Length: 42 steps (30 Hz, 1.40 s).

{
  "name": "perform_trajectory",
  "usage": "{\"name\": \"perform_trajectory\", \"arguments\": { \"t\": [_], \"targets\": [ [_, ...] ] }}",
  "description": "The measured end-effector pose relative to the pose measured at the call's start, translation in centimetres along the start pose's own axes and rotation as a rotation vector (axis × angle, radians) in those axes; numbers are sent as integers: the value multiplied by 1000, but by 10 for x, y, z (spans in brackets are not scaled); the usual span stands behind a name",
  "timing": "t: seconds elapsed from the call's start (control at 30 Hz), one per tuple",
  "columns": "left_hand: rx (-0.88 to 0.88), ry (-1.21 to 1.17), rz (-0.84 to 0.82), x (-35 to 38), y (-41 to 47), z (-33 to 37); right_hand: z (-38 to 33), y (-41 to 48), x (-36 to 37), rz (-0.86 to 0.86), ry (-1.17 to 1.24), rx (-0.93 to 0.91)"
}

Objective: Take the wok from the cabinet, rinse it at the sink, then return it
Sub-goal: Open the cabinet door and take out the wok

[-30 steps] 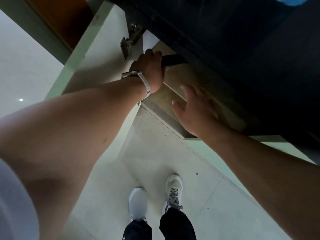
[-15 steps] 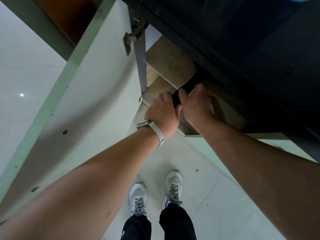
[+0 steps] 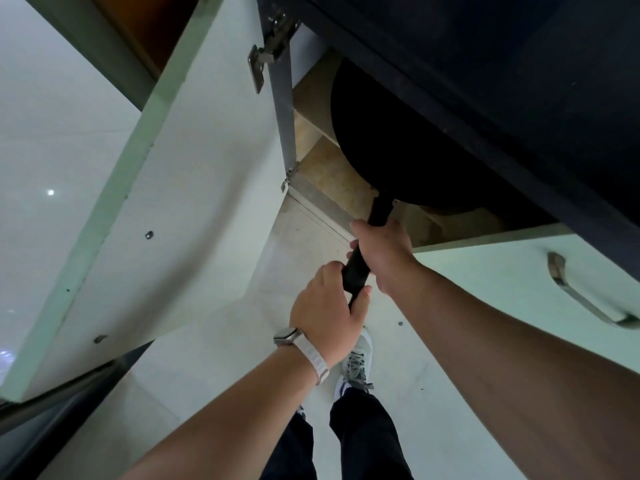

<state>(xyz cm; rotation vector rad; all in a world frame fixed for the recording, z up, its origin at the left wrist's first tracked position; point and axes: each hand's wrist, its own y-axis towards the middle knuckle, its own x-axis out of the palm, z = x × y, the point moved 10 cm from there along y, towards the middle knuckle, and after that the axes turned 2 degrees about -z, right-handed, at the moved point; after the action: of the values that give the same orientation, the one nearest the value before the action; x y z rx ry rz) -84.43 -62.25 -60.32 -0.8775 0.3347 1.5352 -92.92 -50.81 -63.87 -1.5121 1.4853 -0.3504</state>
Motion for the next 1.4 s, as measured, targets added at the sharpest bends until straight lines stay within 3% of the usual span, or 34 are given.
{"name": "perform_trajectory", "arguments": {
  "t": [0.27, 0.37, 0.5, 0.63, 0.8, 1.4],
  "targets": [
    [173, -50, -66, 7, -18, 9, 33, -20, -9, 26, 132, 16],
    [89, -163, -25, -3, -3, -1, 36, -27, -9, 29, 87, 7],
    [-155, -307, 19, -8, 41, -17, 41, -30, -10, 48, 103, -11],
    [-325, -359, -246, 23, 76, -14, 52, -31, -23, 82, 51, -47],
    [-121, -193, -468, 58, 90, 31, 63, -30, -39, 77, -49, -82],
    [-175, -261, -402, 73, 35, 40, 93, -70, -63, -17, -367, -120]
  ]
}}
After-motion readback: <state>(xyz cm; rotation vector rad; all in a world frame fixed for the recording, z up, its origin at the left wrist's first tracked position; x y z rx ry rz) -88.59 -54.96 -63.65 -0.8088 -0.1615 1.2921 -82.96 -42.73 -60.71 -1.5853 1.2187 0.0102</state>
